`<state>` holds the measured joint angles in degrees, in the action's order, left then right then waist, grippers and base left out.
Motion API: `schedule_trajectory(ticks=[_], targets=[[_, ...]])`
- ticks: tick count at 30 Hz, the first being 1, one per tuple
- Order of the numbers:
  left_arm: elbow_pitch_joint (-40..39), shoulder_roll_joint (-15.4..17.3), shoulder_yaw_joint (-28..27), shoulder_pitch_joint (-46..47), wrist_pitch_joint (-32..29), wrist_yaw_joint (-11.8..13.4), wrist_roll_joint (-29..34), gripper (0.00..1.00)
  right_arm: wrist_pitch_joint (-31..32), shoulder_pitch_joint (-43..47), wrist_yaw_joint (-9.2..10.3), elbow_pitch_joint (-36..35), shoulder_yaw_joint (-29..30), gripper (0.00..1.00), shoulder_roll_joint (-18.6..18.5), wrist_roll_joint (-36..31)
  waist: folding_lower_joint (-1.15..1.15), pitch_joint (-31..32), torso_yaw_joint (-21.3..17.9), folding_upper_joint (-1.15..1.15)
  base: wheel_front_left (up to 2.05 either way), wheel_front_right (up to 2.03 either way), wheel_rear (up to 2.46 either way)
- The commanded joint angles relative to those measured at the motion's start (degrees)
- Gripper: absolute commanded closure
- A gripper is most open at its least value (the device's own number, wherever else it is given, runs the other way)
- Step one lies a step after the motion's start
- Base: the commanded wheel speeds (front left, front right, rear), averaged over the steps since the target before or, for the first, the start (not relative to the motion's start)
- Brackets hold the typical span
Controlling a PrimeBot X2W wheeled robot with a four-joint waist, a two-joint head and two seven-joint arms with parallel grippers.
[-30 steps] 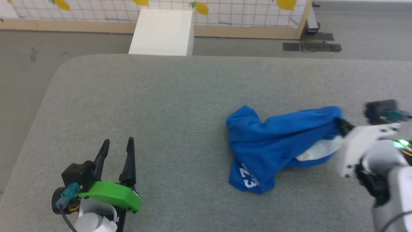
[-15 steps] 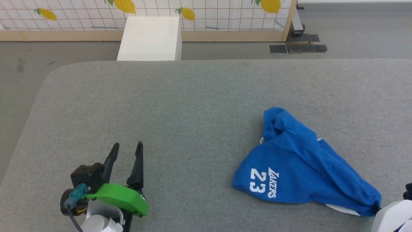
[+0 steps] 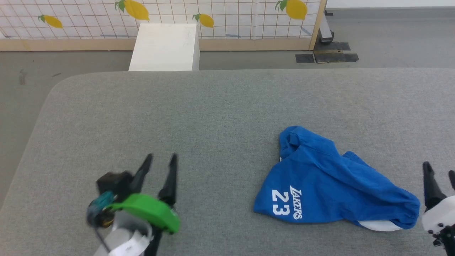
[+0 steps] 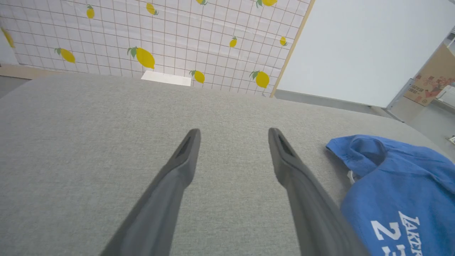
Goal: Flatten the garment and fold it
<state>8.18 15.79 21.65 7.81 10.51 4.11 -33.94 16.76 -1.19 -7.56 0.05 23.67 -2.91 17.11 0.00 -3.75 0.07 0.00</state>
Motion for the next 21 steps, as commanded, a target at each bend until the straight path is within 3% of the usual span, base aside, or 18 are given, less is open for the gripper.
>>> schedule_trajectory(ticks=[1, 7, 12, 18, 21], targets=[[-0.1, -1.1, 1.0, 2.7, -1.2, -1.0, -0.4, 0.0, -0.5, -1.0, 0.08, -0.5, 0.5, 0.0, 0.0, -0.3, 0.0, -0.1, 0.0, 0.0, 0.0, 0.0, 0.0], [2.6, -5.6, 8.4, 12.0, -11.4, -4.6, -0.7, 0.0, -0.2, -1.6, 0.08, -0.3, 0.3, 0.0, 0.0, -0.7, 0.0, -0.9, -1.2, 0.0, 0.0, 0.0, 0.0], [8.3, -9.2, 15.9, 18.4, -26.5, -6.6, -1.7, 0.0, -0.2, -1.8, 0.08, 1.2, -0.9, 0.0, 0.0, -1.2, 0.0, -1.8, -3.6, 0.0, 0.0, 0.0, 0.0], [15.5, -9.3, 21.9, 22.4, -39.5, -5.4, 0.5, 0.0, -1.3, -2.3, 0.08, 2.8, -1.6, 0.0, 0.0, -1.2, 0.0, -3.3, -6.9, 0.0, 0.0, 0.0, 0.0], [18.0, -9.1, 24.1, 22.7, -42.7, -5.6, 1.5, 0.0, -1.8, -2.3, 0.08, 3.3, -1.3, 0.0, 0.0, -1.2, 0.0, -3.9, -8.1, 0.0, 0.0, 0.0, 0.0]])
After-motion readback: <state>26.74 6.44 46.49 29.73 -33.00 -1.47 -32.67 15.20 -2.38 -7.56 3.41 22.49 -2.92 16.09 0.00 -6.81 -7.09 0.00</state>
